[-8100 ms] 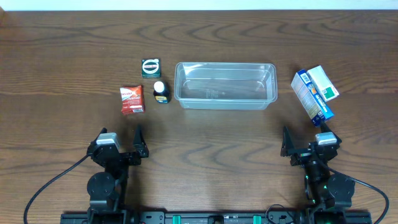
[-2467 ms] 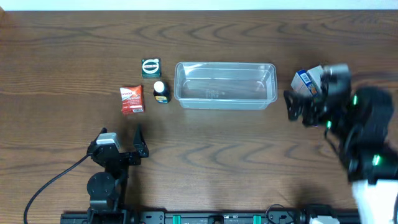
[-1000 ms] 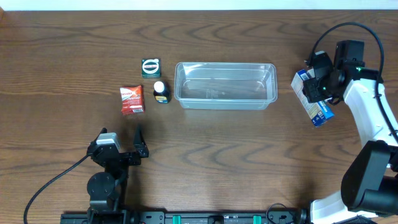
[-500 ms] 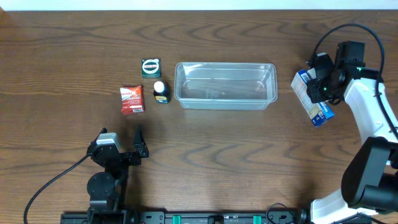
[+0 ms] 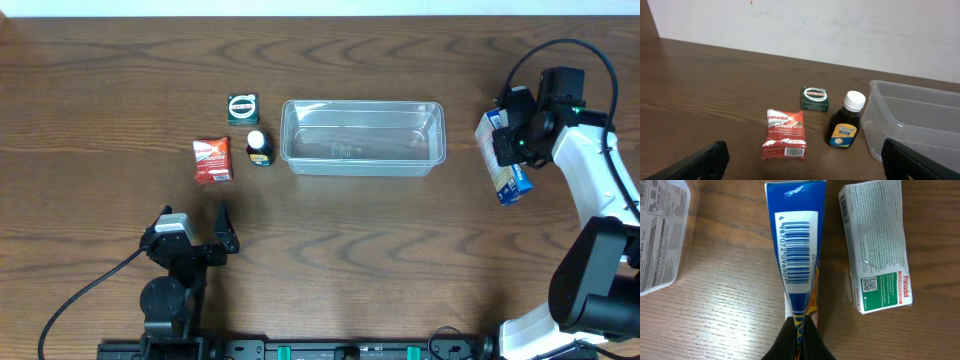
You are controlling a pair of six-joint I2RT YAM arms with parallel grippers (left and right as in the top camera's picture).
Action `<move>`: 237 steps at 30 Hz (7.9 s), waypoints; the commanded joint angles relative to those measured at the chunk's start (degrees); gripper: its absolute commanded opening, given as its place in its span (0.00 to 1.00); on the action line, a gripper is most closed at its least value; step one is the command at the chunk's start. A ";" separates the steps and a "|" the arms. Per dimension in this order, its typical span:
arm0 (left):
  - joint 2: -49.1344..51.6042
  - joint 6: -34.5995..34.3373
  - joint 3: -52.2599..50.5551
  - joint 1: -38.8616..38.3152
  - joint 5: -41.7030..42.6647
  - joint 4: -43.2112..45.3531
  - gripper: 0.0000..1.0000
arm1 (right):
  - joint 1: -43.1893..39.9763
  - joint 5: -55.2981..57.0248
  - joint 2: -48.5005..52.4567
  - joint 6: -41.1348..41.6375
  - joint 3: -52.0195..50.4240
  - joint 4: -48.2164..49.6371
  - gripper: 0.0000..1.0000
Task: Pack container
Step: 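Reach right gripper to the blue Kool Fever box and grasp it, then lift the blue box and carry it over the clear container, then lower the blue box flat into the container and release it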
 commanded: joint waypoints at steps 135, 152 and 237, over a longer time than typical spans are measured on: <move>-0.35 0.76 -1.84 0.24 0.83 -0.63 0.98 | 30.10 -2.45 1.66 -49.27 1.11 11.93 0.01; -0.35 0.76 -1.84 0.24 0.83 -0.63 0.98 | 29.33 -2.45 1.66 -49.24 1.11 11.98 0.11; -0.35 0.76 -1.84 0.24 0.83 -0.63 0.98 | 30.95 -3.91 -8.09 21.07 -12.57 16.92 0.01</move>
